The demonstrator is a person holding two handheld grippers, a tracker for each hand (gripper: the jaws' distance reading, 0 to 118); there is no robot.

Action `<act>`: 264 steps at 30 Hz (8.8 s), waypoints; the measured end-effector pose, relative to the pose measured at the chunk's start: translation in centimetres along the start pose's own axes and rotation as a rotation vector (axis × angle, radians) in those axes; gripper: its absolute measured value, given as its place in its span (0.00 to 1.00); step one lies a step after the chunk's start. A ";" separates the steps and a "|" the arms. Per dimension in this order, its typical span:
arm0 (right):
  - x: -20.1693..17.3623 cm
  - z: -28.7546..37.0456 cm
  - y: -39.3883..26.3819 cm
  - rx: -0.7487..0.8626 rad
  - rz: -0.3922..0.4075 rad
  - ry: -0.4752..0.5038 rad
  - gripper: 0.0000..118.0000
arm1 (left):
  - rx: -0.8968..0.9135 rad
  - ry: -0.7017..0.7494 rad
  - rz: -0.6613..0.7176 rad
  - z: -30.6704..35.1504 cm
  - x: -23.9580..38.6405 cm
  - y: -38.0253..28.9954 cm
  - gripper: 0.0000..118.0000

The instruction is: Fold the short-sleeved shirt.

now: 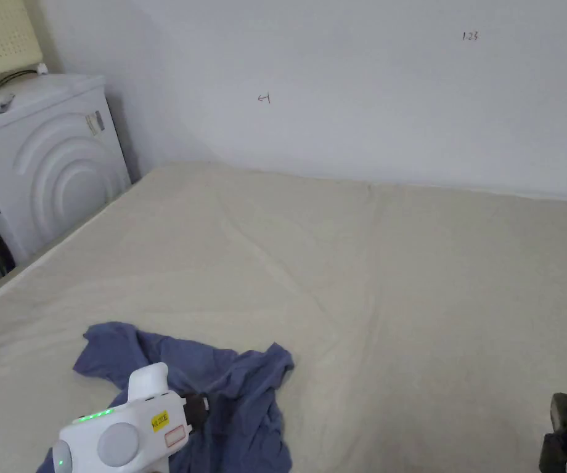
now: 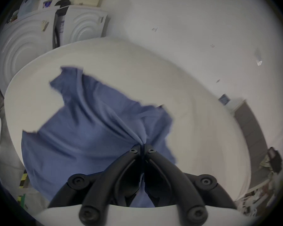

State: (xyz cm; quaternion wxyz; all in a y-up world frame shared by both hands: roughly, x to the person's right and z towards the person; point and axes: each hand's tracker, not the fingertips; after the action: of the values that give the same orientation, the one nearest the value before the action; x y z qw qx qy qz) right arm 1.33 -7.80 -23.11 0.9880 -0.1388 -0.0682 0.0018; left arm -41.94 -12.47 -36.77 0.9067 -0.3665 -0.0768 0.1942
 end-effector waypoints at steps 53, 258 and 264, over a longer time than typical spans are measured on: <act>16.8 11.1 -0.4 0.106 -0.093 -0.308 0.00 | -0.327 -0.323 -0.565 -8.5 36.9 -16.4 0.89; 15.4 8.6 3.5 0.052 -0.184 -0.145 0.73 | 0.336 -0.040 -0.333 10.5 17.8 -3.9 0.82; 12.5 9.8 5.9 0.218 -0.018 -0.223 0.65 | 0.555 -0.027 -0.395 12.3 21.5 -4.7 0.66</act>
State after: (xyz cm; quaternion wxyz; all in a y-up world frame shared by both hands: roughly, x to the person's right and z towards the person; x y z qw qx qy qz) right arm 12.46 0.83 -13.75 0.9834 -0.0289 -0.1783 0.0158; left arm -24.40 1.05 -24.74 0.9909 -0.0812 -0.1026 0.0330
